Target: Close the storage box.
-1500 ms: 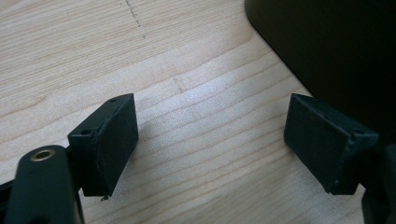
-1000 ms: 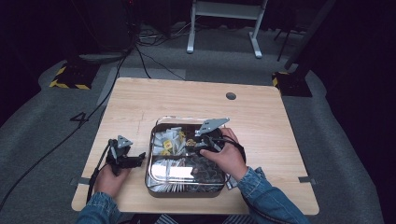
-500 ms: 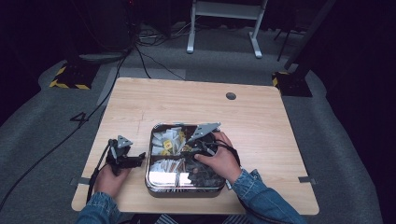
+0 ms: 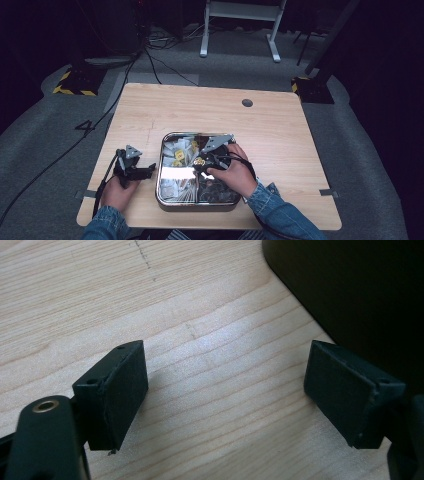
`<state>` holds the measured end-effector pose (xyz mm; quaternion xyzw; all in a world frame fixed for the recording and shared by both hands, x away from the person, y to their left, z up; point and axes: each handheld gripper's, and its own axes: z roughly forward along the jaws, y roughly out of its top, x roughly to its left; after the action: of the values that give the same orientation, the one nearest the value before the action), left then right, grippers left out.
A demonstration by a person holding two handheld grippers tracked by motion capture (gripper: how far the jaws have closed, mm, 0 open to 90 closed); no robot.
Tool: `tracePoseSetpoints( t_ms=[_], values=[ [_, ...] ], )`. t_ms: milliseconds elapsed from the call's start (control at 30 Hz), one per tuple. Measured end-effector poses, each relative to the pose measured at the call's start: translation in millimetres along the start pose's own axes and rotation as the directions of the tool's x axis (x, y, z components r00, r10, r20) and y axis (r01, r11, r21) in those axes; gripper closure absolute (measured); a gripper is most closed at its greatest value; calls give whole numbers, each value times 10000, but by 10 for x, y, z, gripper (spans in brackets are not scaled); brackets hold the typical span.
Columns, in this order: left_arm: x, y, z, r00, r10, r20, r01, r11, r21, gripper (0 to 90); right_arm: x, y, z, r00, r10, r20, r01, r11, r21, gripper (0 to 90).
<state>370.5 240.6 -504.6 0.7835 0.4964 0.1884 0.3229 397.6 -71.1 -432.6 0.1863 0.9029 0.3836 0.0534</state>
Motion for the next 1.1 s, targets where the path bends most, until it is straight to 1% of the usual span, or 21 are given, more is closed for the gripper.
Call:
tracePoseSetpoints(
  t_ms=[233, 333, 467, 667, 733, 867, 900, 967, 1033, 1100],
  values=[
    [0, 0, 1, 10000, 1, 6, -1, 10000, -6, 181, -5, -10, 26, 10000, -3, -2, 3, 10000, -5, 586],
    [0, 0, 0, 10000, -1, 0, 1, 10000, -1, 181, -12, -15, 29, 9999, 84, -76, -84, 10000, -32, 586],
    [0, 0, 0, 10000, 1, -1, -1, 10000, -1, 181, 7, -28, 28, 10000, -1, 80, 2, 9999, -103, 586],
    [-1, 0, 0, 10000, -7, 1, 7, 10000, -2, 181, 33, -35, 25, 9998, -97, 188, 99, 9999, -98, 585],
    [0, 0, 0, 10000, 1, -1, -1, 10000, -1, 181, 26, -38, 27, 9999, -1, 121, 2, 9999, -126, 585],
    [0, -1, 1, 10000, -2, 0, 2, 10000, -12, 181, 20, -36, 28, 10000, 4, 92, -3, 10000, -92, 583],
    [0, 0, 0, 10000, 0, -2, 0, 10000, -2, 181, 15, -35, 26, 9999, 99, 39, -99, 9999, -96, 581],
    [-1, -1, 1, 10000, -9, 0, 9, 10000, -11, 181, 13, -37, 25, 9999, 145, 27, -144, 9998, -119, 578],
    [-1, 0, 0, 10000, -8, 0, 8, 10000, -3, 181, 7, -39, 16, 9991, 428, -82, -429, 9988, -228, 555],
    [0, 0, 0, 10000, -1, -2, 1, 10000, -1, 181, -4, -40, 3, 9984, 549, -164, -555, 9977, -378, 527]
  ],
)
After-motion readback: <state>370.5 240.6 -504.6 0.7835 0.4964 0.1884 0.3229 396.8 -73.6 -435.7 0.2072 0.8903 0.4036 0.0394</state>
